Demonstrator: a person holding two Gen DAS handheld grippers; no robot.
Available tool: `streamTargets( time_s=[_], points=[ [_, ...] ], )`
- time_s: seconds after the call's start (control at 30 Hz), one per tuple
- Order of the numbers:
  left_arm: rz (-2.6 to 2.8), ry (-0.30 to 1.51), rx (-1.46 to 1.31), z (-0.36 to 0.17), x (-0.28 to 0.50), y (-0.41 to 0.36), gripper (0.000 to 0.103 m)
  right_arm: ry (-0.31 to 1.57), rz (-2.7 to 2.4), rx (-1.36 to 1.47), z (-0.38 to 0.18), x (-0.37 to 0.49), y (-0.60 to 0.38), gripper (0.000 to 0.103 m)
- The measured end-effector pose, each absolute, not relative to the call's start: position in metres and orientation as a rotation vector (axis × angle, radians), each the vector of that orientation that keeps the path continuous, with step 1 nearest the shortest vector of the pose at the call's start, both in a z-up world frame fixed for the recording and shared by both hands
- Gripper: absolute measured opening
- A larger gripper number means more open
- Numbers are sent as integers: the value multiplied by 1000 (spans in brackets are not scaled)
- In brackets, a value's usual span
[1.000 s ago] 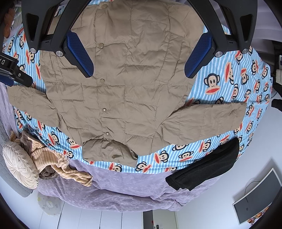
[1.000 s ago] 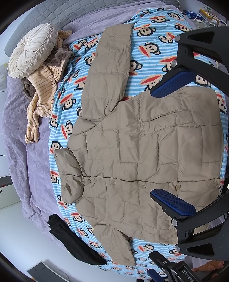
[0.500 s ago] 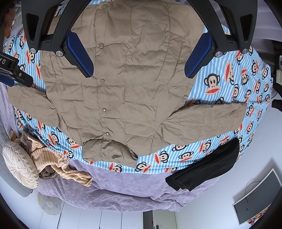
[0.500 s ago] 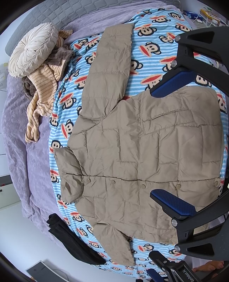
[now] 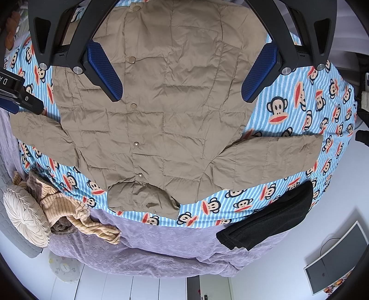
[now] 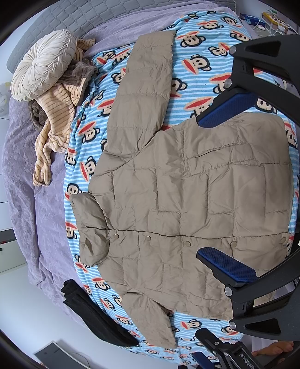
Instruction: Fold large clothes
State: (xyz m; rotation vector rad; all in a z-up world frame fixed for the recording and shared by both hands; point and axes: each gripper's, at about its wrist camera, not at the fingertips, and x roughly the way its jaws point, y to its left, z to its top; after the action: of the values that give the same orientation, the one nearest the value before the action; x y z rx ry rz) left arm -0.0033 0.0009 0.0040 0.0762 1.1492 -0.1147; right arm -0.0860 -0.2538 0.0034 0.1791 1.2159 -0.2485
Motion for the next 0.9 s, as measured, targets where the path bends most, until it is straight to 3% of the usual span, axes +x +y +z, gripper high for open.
streamTargets(
  time_s=[0.9],
  points=[
    [-118,1151,76,4,-3,1,103,1218,-250,177,3,-84,-251,103]
  ],
)
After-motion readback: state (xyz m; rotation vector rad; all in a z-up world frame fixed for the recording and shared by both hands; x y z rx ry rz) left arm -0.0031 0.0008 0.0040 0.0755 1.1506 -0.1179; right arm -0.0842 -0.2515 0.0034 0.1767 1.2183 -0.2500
